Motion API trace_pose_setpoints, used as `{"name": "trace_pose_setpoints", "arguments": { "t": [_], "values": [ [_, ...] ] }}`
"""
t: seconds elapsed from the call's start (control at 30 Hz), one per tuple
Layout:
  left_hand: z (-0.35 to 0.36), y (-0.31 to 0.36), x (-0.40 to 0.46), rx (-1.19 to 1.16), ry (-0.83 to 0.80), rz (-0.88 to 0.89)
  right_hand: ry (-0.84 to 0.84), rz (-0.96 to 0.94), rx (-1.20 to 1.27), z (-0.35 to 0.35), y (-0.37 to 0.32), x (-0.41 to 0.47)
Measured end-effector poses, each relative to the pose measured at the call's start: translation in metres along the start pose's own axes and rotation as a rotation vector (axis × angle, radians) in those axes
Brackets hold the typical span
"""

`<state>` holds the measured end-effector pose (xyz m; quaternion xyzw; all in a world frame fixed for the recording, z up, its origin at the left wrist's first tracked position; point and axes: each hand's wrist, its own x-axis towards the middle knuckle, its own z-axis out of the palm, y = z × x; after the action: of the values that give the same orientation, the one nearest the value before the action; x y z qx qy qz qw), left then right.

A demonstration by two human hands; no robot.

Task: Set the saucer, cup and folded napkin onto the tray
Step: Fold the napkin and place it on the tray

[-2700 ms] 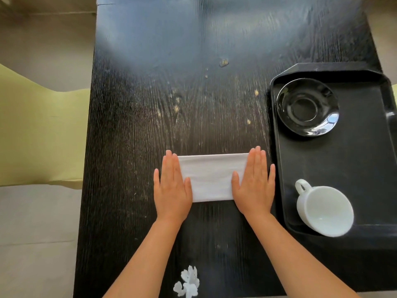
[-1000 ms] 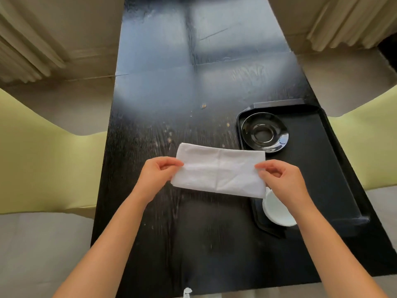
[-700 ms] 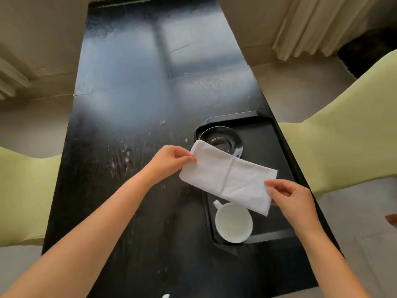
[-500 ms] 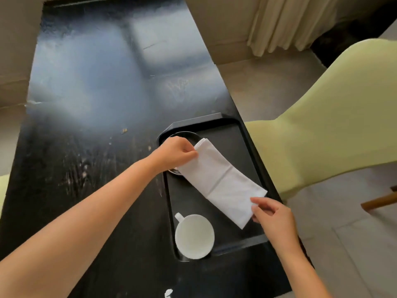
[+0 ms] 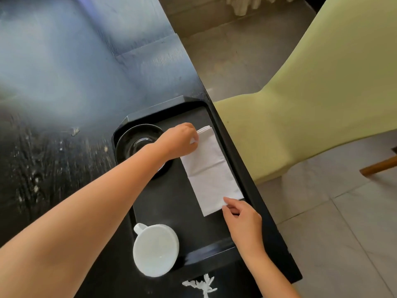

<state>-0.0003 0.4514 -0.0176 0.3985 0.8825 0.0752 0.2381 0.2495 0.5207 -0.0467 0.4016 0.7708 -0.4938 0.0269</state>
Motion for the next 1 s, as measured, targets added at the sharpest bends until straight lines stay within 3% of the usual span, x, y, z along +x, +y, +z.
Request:
{"name": "trace_pose_setpoints", "arguments": {
  "t": [0.2,0.33,0.47,0.53,1.0],
  "values": [
    [0.023,0.002,0.003,0.080,0.013,0.046,0.010,-0.093,-0.229,-0.001,-0.001,0.010],
    [0.040,0.005,-0.009,0.385,0.055,0.174,0.162,-0.480,-0.659,-0.005,0.001,0.015],
    [0.055,0.009,-0.019,0.292,-0.054,0.268,0.072,-0.625,-0.862,-0.005,0.003,0.024],
    [0.060,0.010,-0.021,0.255,-0.108,0.218,0.038,-0.635,-0.873,-0.008,0.004,0.029],
    [0.064,0.009,-0.028,0.216,-0.050,0.181,0.020,-0.617,-0.798,-0.014,-0.001,0.036]
  ]
}}
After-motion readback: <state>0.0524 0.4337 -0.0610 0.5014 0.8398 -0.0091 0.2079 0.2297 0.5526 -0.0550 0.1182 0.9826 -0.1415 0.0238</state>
